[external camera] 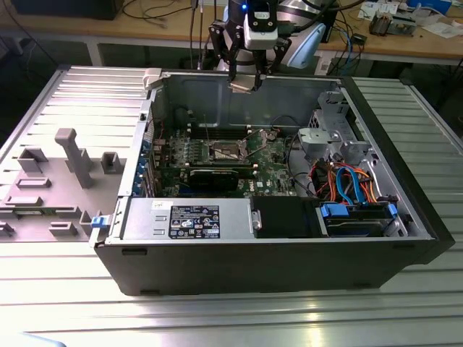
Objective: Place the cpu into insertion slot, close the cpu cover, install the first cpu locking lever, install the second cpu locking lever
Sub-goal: 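Place the cpu into insertion slot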
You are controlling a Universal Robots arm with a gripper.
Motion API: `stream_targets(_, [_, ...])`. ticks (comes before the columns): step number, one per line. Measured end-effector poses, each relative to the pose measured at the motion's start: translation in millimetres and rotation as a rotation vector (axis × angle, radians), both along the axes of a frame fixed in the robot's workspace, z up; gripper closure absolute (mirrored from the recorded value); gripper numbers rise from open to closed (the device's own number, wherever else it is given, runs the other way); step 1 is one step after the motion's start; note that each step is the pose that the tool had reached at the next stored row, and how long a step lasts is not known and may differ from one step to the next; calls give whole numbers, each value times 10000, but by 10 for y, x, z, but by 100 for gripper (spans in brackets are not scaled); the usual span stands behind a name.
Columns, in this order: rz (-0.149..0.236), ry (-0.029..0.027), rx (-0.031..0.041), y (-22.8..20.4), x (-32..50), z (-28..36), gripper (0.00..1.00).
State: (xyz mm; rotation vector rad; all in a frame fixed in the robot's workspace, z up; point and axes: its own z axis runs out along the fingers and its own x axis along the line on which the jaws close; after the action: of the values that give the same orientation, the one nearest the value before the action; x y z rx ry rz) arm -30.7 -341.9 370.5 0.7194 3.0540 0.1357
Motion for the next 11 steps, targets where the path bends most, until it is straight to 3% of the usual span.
stream_targets(6, [-205, -1, -1, 0, 0, -1, 45])
stream_targets(11, [-666, 0, -1, 0, 0, -3, 45])
